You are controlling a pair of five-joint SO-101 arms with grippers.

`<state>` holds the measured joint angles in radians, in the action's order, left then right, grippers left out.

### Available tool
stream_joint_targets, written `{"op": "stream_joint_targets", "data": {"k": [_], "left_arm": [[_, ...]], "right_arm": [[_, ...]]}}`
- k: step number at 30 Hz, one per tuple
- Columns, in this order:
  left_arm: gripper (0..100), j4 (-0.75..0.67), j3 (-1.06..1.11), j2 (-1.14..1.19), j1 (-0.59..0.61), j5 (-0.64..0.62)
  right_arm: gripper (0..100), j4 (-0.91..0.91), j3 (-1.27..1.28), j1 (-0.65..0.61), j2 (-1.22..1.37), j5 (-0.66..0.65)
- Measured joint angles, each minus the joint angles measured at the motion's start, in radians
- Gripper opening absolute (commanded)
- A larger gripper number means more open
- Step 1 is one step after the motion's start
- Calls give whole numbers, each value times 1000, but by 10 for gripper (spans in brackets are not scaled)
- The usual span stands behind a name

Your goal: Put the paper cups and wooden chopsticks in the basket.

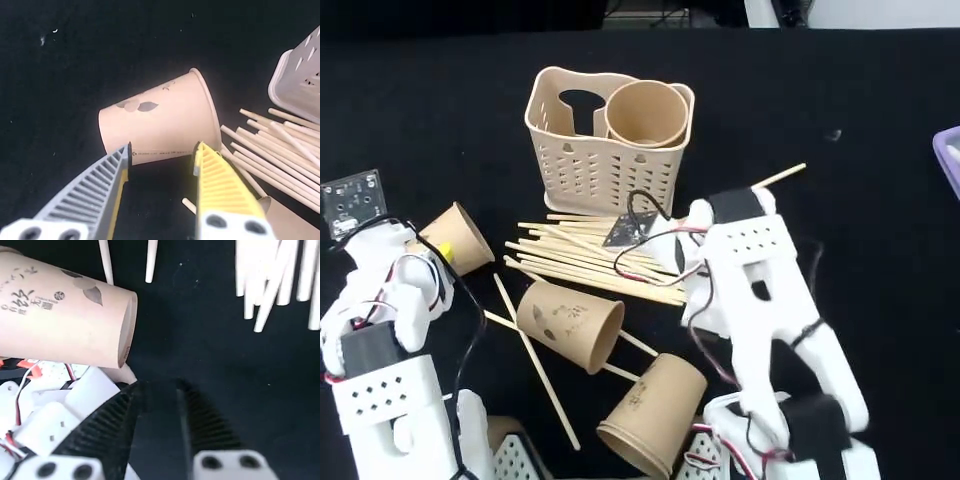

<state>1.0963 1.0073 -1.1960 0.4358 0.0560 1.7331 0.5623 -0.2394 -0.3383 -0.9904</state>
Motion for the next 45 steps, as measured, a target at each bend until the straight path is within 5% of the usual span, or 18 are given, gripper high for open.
{"op": "stream_joint_targets", "data": {"k": [7, 15, 21, 27, 37, 45], "left_arm": [[216, -5, 0, 0, 0, 0], [217, -5, -121, 0, 0, 0], [218, -5, -238, 54, -3, -28], [218, 135, -545, 465, -80, -68], [216, 618, -1379, 1263, -166, -41], [212, 641, -1455, 1513, -155, -31]], "right_arm": [[141, 0, 133, -233, -296, -3], [141, -9, 157, -339, -775, 210], [141, -133, 265, -112, -1037, 365], [141, -387, 496, 193, -1083, 526], [141, -448, 651, 218, -1097, 654], [141, -451, 654, 218, -1097, 655]]}}
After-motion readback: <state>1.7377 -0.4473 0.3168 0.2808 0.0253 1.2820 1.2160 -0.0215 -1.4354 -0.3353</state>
